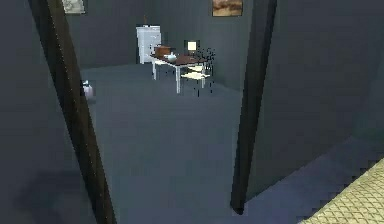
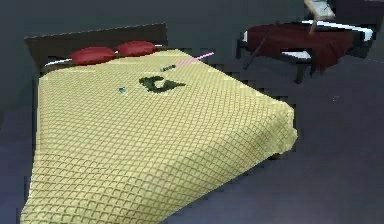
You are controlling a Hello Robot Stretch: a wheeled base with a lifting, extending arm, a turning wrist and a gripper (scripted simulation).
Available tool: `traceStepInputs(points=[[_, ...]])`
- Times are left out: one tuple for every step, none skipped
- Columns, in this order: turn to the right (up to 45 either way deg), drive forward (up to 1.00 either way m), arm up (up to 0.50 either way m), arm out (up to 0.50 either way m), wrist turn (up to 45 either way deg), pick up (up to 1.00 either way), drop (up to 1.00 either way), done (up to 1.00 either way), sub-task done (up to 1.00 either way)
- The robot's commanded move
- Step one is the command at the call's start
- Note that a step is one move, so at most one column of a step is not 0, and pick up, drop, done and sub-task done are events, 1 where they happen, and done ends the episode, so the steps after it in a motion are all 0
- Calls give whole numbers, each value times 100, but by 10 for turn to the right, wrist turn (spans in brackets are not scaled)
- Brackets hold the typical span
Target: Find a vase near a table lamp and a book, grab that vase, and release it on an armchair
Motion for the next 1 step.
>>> traceStepInputs(points=[[0,100,0,0,0,0,0,0,0]])
